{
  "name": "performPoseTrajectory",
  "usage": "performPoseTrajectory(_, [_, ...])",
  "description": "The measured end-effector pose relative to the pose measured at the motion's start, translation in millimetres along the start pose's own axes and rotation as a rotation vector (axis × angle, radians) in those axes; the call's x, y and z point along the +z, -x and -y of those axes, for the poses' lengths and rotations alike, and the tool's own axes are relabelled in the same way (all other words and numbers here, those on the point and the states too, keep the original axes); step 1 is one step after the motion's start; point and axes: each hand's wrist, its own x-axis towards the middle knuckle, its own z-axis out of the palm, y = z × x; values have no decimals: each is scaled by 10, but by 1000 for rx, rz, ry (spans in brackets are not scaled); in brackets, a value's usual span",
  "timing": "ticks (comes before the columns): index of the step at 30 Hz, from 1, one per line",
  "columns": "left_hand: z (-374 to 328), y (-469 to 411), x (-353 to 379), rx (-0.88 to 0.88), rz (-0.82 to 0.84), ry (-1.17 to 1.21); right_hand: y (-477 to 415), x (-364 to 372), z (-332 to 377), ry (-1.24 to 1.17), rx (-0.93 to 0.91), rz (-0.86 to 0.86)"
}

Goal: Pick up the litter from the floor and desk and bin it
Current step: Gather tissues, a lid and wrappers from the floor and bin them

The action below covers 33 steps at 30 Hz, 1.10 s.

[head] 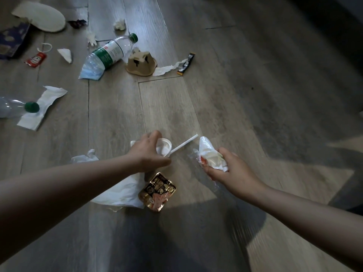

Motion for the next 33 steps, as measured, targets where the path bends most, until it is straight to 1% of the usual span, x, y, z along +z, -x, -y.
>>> performPoseTrajectory(2, [34, 37, -76, -11, 2, 74, 4, -12, -4, -2, 4, -6])
performPoseTrajectory(4, [50, 107, -149, -4, 0, 89, 21, -26, 0, 8, -7, -12])
performPoseTrajectory(7, [82, 323, -201, 8, 48, 25, 74, -31, 15, 0, -13, -12])
performPoseTrajectory(10, [181, 600, -225, -3, 57, -74, 130, -6, 51, -33, -13, 10])
performPoseTrajectory(12, [287, 769, -191, -74, 63, -133, 153, 30, 79, -13, -18, 27])
performPoseTrajectory(14, [371, 897, -97, -142, 55, -159, 170, 76, 115, 58, -27, 39])
performPoseTrajectory(18, [367, 920, 113, -189, -6, -236, 169, 152, 178, 85, -84, 55])
performPoseTrajectory(20, [319, 899, 206, -228, -28, -236, 156, 168, 191, 83, -117, 48])
performPoseTrajectory(23, [285, 873, 273, -241, -51, -237, 132, 162, 155, 60, -131, 26])
performPoseTrajectory(33, [195, 884, 299, -231, -50, -69, 87, 138, 14, 63, -100, -13])
